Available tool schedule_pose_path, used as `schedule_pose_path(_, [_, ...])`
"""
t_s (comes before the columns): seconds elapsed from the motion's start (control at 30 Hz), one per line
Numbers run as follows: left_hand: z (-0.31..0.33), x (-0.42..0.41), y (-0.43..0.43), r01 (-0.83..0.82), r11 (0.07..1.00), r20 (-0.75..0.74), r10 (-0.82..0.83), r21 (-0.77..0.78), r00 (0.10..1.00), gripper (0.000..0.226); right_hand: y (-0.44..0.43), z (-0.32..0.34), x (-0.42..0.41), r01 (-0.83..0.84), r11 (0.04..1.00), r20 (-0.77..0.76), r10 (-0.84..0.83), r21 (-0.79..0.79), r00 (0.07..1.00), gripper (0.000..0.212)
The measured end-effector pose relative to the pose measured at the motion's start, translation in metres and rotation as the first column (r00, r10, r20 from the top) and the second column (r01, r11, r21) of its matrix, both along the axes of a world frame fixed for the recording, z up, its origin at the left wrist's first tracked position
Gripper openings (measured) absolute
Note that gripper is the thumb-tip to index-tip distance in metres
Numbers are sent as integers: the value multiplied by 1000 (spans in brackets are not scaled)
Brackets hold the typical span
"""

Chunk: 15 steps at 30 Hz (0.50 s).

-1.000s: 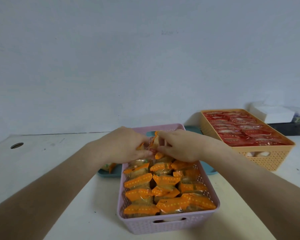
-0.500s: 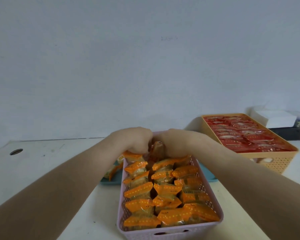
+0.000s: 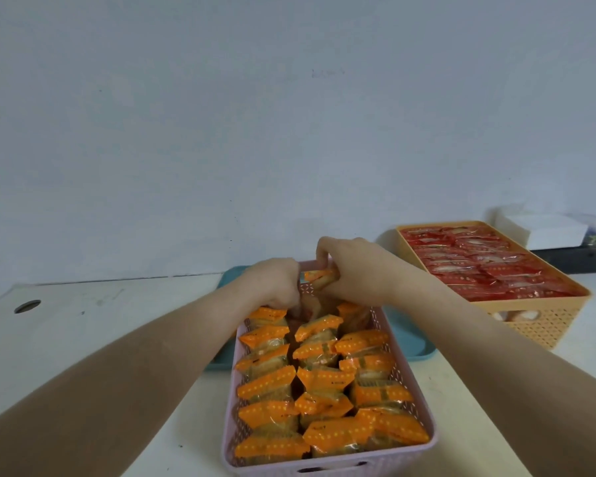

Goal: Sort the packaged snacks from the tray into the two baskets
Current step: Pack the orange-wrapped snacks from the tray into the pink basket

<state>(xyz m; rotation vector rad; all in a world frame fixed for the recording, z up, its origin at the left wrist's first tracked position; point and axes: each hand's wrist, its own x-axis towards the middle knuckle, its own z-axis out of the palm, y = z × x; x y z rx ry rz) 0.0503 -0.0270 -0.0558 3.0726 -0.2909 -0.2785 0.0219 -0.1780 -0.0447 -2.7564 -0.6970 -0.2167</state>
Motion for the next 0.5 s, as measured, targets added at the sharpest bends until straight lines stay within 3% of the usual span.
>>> schedule_pose_path(0.13, [16, -5, 5, -37, 984, 59, 48, -175, 997, 13, -6, -3, -5, 3, 1000, 4, -3, 2, 1000, 33])
schedule_pose_path(0.23, [27, -17, 20, -7, 958, 249, 81, -286, 965, 25, -7, -2, -7, 43, 999, 33, -43, 9, 999, 33])
schedule_pose_path(0.3, [27, -26, 30, 55, 940, 285, 47, -337, 957, 38, -6, 0, -7, 62, 998, 29, -62, 8, 998, 31])
schedule_pose_path(0.37, [24, -33, 38, 121, 943, 291, -28, -308, 956, 49, -1, 2, -4, 55, 998, 13, -55, 1, 998, 29])
schedule_pose_path(0.5, [19, -38, 45, 178, 972, 343, -116, -156, 932, 37, 13, 1, 4, 68, 996, -21, -66, 63, 998, 22])
